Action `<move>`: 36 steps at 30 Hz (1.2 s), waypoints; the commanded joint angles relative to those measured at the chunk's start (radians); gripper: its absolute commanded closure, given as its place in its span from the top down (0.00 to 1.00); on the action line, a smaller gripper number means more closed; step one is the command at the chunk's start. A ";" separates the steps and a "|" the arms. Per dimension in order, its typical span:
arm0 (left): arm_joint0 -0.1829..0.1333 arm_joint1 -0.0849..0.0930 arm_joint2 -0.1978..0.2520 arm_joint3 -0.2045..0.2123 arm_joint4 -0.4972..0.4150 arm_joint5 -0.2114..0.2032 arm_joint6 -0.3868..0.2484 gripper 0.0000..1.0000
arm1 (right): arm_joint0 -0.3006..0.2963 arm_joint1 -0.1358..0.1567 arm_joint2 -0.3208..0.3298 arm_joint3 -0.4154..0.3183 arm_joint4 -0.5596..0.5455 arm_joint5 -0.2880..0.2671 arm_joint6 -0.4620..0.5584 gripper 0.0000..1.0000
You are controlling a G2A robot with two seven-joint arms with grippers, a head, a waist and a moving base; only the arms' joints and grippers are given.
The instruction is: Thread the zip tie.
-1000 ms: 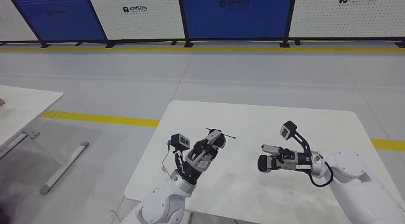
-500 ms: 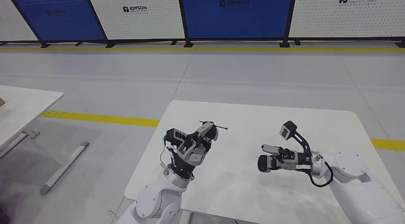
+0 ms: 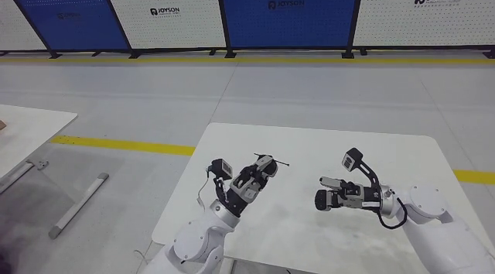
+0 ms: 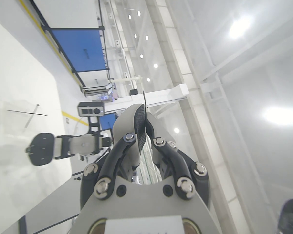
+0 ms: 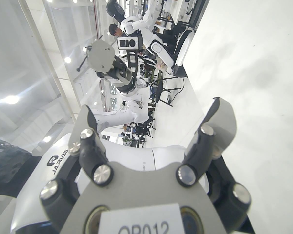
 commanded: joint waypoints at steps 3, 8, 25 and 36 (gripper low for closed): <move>-0.011 -0.002 0.013 0.025 0.054 0.037 0.025 0.00 | 0.000 0.000 0.000 0.000 0.000 0.000 0.000 1.00; -0.035 -0.006 0.036 0.058 0.099 0.089 0.068 0.00 | 0.000 0.000 0.000 0.000 0.000 0.000 0.000 1.00; -0.046 -0.010 0.073 0.087 0.235 0.128 0.125 0.00 | 0.000 0.000 0.000 0.000 0.000 0.000 0.000 1.00; -0.099 -0.017 0.126 0.125 0.404 0.335 0.213 0.00 | 0.000 0.000 0.000 0.000 0.000 0.000 0.000 1.00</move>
